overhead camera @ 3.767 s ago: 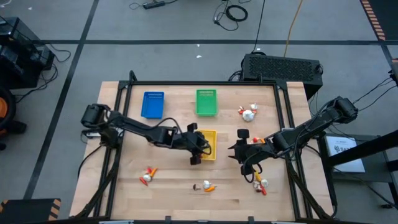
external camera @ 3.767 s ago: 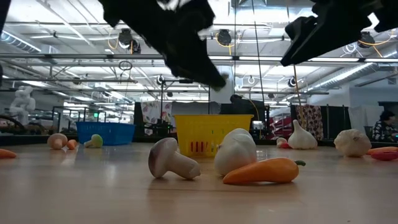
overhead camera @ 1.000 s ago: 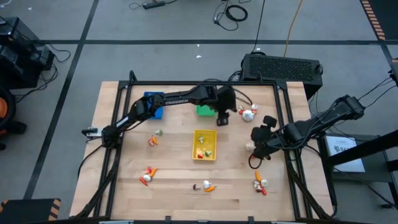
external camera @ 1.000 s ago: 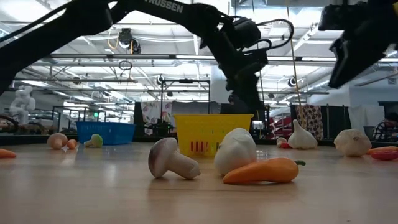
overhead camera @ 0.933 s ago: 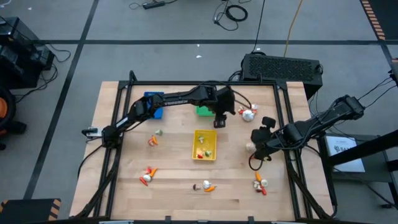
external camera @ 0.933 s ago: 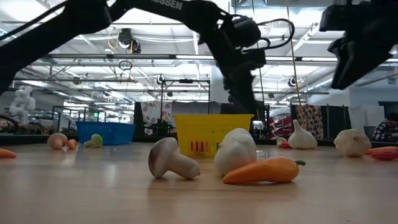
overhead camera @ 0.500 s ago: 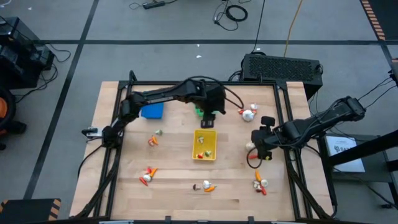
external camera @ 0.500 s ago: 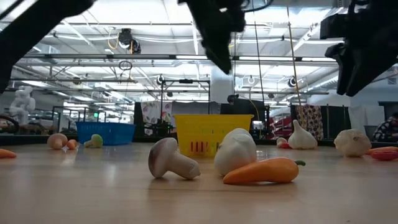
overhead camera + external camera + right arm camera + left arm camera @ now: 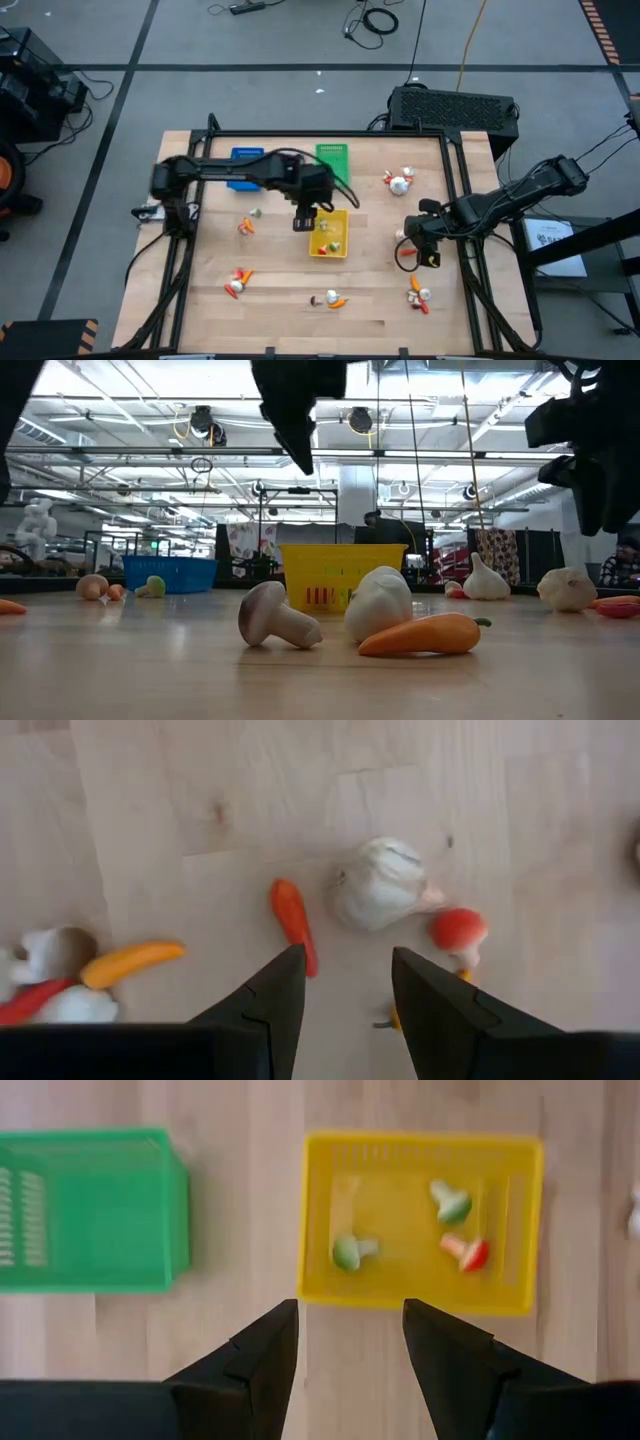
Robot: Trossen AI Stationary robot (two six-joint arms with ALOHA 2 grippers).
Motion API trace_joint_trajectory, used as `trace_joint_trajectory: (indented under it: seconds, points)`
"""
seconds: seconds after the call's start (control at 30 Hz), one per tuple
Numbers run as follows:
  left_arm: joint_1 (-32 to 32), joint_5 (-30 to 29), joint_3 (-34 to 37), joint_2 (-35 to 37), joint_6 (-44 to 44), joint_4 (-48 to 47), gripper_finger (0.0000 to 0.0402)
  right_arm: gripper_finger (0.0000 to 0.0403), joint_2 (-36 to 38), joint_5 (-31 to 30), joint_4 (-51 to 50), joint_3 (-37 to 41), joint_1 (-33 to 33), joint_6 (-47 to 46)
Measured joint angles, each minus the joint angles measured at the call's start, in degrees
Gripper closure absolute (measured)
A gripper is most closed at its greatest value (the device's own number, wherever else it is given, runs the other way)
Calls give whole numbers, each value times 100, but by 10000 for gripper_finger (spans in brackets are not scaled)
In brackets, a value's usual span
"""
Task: Sort produce into baskets
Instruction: Put the brown mushroom into the yellow bin
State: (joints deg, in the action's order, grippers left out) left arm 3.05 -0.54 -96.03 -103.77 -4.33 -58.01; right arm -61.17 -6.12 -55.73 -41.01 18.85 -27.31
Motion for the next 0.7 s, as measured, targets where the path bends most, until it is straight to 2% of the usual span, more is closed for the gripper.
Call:
trace_joint_trajectory:
  seconds: [0.13, 0.23, 0.43, 0.7]
  points:
    - [-97, 25, 1279, 695, 107, 1793, 212, 261, -19, -308, 81, -3, -74, 543]
    - [-143, 25, 2012, 999, 130, 2543, 212, 261, -158, -192, 170, -7, -249, 1015]
    - [-162, 16, 2657, 1223, 360, 2803, 212, 252, -601, 265, 145, -7, -707, 1322]
    - [-142, -19, 2990, 1370, -3, 3060, 212, 188, -1130, 315, -119, -374, -1227, 1637]
